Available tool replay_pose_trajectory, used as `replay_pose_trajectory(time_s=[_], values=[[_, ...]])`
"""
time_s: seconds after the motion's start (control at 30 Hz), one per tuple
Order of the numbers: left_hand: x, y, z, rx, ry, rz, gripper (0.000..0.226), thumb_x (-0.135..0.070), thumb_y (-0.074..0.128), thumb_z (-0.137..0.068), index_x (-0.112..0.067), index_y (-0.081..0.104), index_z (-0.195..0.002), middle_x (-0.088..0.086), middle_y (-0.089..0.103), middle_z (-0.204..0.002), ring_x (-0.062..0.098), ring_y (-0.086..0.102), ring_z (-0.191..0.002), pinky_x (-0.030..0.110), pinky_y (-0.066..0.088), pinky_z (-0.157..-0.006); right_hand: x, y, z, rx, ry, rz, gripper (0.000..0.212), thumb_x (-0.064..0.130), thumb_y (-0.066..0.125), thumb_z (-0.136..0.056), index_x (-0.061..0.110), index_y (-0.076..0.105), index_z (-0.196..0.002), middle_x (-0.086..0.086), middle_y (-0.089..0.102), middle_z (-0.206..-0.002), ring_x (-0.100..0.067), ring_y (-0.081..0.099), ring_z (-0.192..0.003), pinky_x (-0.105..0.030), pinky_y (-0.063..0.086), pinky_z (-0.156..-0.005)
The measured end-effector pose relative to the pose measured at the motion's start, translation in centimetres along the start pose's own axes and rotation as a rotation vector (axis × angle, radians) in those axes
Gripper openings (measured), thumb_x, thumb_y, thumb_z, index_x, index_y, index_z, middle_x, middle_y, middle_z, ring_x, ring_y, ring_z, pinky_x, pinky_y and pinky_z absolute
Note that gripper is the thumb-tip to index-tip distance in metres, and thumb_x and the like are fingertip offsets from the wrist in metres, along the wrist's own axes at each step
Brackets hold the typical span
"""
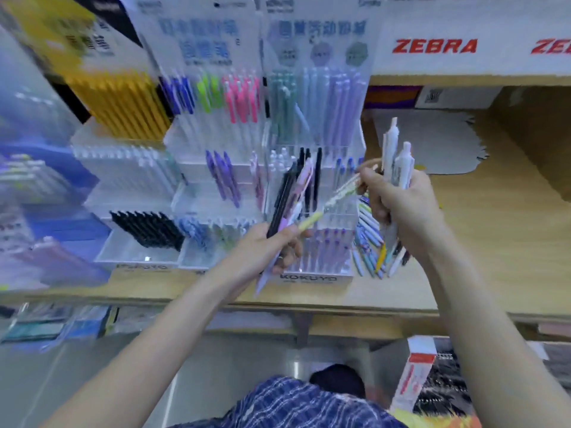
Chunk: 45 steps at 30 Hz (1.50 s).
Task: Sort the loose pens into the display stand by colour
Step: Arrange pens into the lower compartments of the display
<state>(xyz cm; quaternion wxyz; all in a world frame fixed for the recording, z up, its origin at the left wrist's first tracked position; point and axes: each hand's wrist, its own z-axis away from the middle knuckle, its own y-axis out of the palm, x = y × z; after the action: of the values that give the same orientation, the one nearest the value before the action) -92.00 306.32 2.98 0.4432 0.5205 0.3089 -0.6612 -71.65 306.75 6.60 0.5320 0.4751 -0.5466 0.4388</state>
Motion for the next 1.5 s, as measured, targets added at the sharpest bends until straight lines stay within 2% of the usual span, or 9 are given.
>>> replay_pose_trajectory(time_s=[0.17,0.4,0.53,0.63,0.8,0.87,1.03,1.27,1.5], values=[[0.7,-7.7,3.8,-0.208,0.013,0.029,0.02,-0.012,0.05,-0.094,-0.006,0.065,-0.083,-0.002,0.045,-0.06,0.004,0.031,-0.046,0.013,0.024,-0.037,0.7,6.4,1.5,0.085,0.048,0.05,0.011,0.01,0.054,-0.093,0.004,0.063,-0.089,0.005,0.055,-0.052,-0.012,0.03,-0.039,-0.026,0.022,-0.042],[0.0,-12.9,3.8,-0.332,0.066,-0.108,0.017,-0.009,0.056,-0.091,-0.016,0.062,-0.077,-0.004,0.031,-0.052,0.002,0.026,-0.038,0.014,0.024,-0.037,-0.6,12.2,0.0,-0.022,0.219,-0.149,0.014,0.011,0.062,-0.087,-0.002,0.061,-0.09,-0.006,0.063,-0.067,-0.01,0.033,-0.041,-0.021,0.026,-0.04],[0.2,-15.8,2.6,-0.4,0.08,-0.13,0.016,-0.016,0.051,-0.095,-0.021,0.065,-0.089,-0.005,0.029,-0.055,0.005,0.029,-0.043,0.013,0.027,-0.041,-0.3,13.3,-1.5,0.004,0.118,0.034,0.011,0.007,0.057,-0.091,0.003,0.064,-0.083,0.006,0.057,-0.046,-0.008,0.035,-0.038,-0.02,0.027,-0.039],[0.6,-17.9,1.8,-0.433,0.054,-0.05,0.02,-0.024,0.047,-0.096,-0.016,0.065,-0.1,-0.004,0.032,-0.059,0.006,0.031,-0.047,0.013,0.028,-0.04,-1.0,14.2,-2.2,0.081,-0.132,0.41,0.016,0.006,0.061,-0.088,0.01,0.066,-0.073,0.002,0.056,-0.047,-0.006,0.04,-0.041,-0.016,0.029,-0.042],[1.1,-19.4,1.2,-0.417,0.022,0.079,0.023,-0.025,0.043,-0.098,-0.013,0.061,-0.105,-0.004,0.04,-0.066,0.001,0.034,-0.045,0.014,0.027,-0.04,-5.4,16.7,-2.4,0.257,-0.362,0.911,0.013,0.009,0.064,-0.084,0.008,0.067,-0.072,0.012,0.047,-0.064,-0.02,0.047,-0.056,-0.037,0.038,-0.053],[1.3,-19.8,1.1,-0.401,0.015,0.094,0.022,-0.024,0.043,-0.097,-0.014,0.06,-0.106,-0.003,0.042,-0.066,0.001,0.035,-0.045,0.014,0.027,-0.04,-6.6,17.3,-2.6,0.241,-0.367,0.962,0.024,0.001,0.065,-0.081,0.02,0.063,-0.067,0.019,0.039,-0.065,-0.012,0.039,-0.055,-0.031,0.034,-0.051],[1.3,-21.0,0.5,-0.33,0.011,0.075,0.019,-0.026,0.045,-0.096,-0.018,0.062,-0.099,-0.004,0.042,-0.064,0.004,0.034,-0.048,0.014,0.028,-0.041,-7.6,18.4,-2.7,0.205,-0.303,1.074,0.005,0.004,0.065,-0.082,0.006,0.069,-0.084,0.0,0.056,-0.077,-0.025,0.051,-0.062,-0.029,0.032,-0.049],[1.3,-22.1,-0.2,-0.196,-0.004,0.02,0.021,-0.029,0.046,-0.096,-0.018,0.063,-0.1,0.001,0.041,-0.069,0.009,0.034,-0.054,0.016,0.028,-0.043,-8.0,20.0,-1.0,0.223,-0.226,1.224,0.015,0.0,0.067,-0.075,0.008,0.071,-0.087,-0.003,0.066,-0.088,-0.029,0.059,-0.068,-0.029,0.036,-0.05],[1.3,-22.7,-0.3,-0.088,-0.028,0.008,0.022,-0.033,0.045,-0.096,-0.019,0.061,-0.095,-0.003,0.042,-0.065,0.005,0.033,-0.05,0.014,0.026,-0.041,-8.9,22.0,-2.2,0.131,-0.065,1.443,0.012,0.008,0.06,-0.086,0.009,0.067,-0.095,-0.004,0.052,-0.105,-0.029,0.056,-0.072,-0.026,0.023,-0.044]])
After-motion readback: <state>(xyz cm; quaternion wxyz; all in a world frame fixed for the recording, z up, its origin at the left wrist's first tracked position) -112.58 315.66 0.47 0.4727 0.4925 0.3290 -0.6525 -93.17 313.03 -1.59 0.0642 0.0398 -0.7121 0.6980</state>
